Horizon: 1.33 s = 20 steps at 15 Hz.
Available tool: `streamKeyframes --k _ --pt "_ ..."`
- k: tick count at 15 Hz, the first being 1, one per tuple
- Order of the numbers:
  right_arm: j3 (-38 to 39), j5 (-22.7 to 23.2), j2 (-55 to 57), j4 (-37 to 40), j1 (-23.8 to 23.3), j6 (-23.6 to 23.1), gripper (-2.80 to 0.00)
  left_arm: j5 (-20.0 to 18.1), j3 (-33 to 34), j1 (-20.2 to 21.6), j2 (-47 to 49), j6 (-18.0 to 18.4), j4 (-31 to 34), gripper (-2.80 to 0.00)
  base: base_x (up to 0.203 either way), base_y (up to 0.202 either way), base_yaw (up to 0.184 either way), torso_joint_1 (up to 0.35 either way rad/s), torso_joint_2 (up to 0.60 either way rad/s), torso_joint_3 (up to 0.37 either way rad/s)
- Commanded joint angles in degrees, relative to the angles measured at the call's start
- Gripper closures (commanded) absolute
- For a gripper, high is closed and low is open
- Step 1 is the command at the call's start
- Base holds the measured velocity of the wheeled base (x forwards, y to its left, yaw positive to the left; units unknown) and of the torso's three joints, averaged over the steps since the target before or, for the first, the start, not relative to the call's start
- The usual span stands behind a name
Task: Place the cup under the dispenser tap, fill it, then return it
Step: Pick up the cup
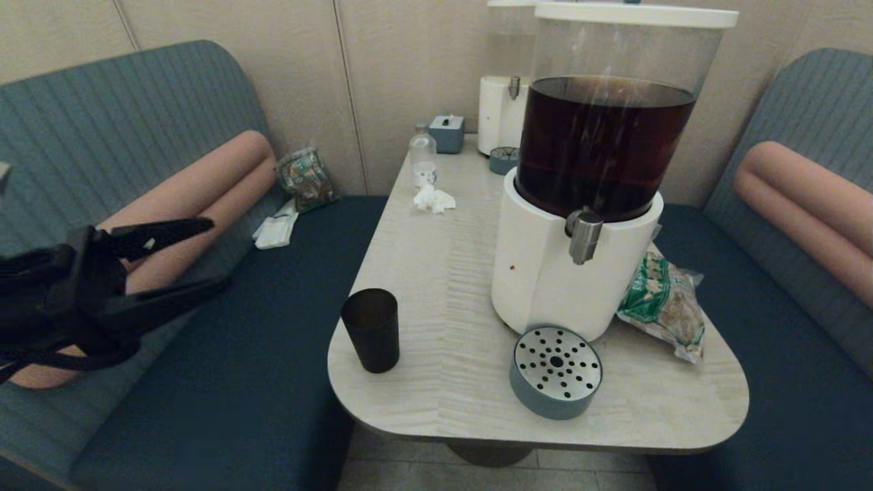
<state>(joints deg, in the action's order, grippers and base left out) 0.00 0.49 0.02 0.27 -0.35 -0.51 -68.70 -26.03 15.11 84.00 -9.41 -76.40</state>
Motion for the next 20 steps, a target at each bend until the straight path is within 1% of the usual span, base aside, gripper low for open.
streamKeyframes --k 1,3,4,5,7,9,10,12,13,15,20 --pt "0.0 0.0 0.1 0.0 0.0 0.0 0.00 -5.7 1.3 2.0 15.0 3.4 -7.8 -2.80 0.000 0.000 0.000 0.000 0.00 0.000" --pt "0.0 0.0 0.1 0.0 0.0 0.0 0.00 -10.0 1.7 2.5 22.2 8.2 -10.0 -2.80 0.000 0.000 0.000 0.000 0.00 0.000" --pt "0.0 0.0 0.1 0.0 0.0 0.0 0.00 -12.0 1.7 2.6 25.7 9.8 -10.6 -2.80 0.000 0.000 0.000 0.000 0.00 0.000" --pt "0.0 0.0 0.1 0.0 -0.1 0.0 0.00 -13.5 1.5 2.7 28.3 11.0 -10.9 -2.80 0.000 0.000 0.000 0.000 0.00 0.000" --pt "0.0 0.0 0.1 0.0 0.0 0.0 0.00 -15.3 -1.3 2.7 32.3 11.9 -11.2 -2.80 0.000 0.000 0.000 0.000 0.00 0.000" --pt "0.0 0.0 0.1 0.0 0.0 0.0 0.00 -15.5 -4.8 2.0 36.8 12.0 -11.3 -2.80 0.000 0.000 0.000 0.000 0.00 0.000" --pt "0.0 0.0 0.1 0.0 0.0 0.0 0.00 -15.5 -5.8 0.5 38.1 12.0 -11.3 -2.80 0.000 0.000 0.000 0.000 0.00 0.000" --pt "0.0 0.0 0.1 0.0 0.0 0.0 0.00 -15.2 -8.3 -1.2 39.9 12.0 -11.3 -2.80 0.000 0.000 0.000 0.000 0.00 0.000" --pt "0.0 0.0 0.1 0.0 0.0 0.0 0.00 -14.7 -11.1 -2.5 41.5 11.8 -11.3 -2.80 0.000 0.000 0.000 0.000 0.00 0.000" --pt "0.0 0.0 0.1 0.0 -0.1 0.0 0.00 -12.6 -14.5 -5.3 44.3 11.6 -11.3 -2.80 0.000 0.000 0.000 0.000 0.00 0.000" --pt "0.0 0.0 0.1 0.0 0.0 0.0 0.00 -10.3 -16.6 -9.9 46.1 11.4 -11.3 -2.80 0.000 0.000 0.000 0.000 0.00 0.000"
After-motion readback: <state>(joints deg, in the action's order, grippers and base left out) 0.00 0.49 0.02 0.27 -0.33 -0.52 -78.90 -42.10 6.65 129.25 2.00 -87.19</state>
